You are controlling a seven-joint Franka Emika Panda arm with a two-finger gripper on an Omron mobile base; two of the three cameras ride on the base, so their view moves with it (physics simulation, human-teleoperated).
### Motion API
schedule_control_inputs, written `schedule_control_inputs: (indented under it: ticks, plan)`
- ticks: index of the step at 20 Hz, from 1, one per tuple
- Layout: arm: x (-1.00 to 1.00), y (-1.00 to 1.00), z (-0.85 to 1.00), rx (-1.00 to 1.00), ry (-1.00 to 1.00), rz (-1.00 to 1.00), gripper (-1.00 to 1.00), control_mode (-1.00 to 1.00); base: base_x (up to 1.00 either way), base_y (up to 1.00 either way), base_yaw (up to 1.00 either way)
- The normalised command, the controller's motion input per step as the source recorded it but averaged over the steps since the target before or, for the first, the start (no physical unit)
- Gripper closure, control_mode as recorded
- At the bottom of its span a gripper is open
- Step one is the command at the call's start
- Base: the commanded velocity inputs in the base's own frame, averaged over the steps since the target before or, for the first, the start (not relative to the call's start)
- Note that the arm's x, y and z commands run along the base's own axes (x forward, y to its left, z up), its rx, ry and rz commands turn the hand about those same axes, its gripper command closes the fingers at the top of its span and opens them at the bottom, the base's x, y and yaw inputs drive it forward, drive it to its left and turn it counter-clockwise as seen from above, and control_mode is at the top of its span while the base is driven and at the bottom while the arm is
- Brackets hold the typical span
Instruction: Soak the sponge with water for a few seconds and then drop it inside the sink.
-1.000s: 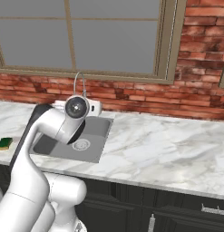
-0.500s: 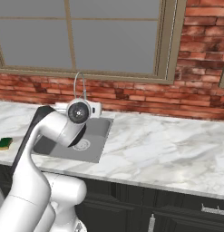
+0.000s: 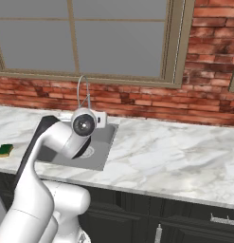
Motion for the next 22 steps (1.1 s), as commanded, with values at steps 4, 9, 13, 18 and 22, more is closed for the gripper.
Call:
schedule_control_inputs:
  ticks: [4, 9, 13, 18, 22]
  plan:
    - [0.00, 0.00, -0.15, 0.00, -0.04, 0.00, -1.00, -1.00, 0.00, 0.00, 0.00]
    - [0.00, 0.00, -0.06, 0.00, -0.03, 0.00, -1.00, -1.00, 0.00, 0.00, 0.00]
    - [0.02, 0.00, -0.06, 0.02, -0.08, 0.05, -1.00, -1.00, 0.00, 0.00, 0.00]
    - [0.02, 0.00, 0.00, 0.00, -0.05, 0.04, -1.00, -1.00, 0.00, 0.00, 0.00]
    - [0.09, 0.00, 0.00, 0.00, 0.00, 0.04, -1.00, -1.00, 0.00, 0.00, 0.00]
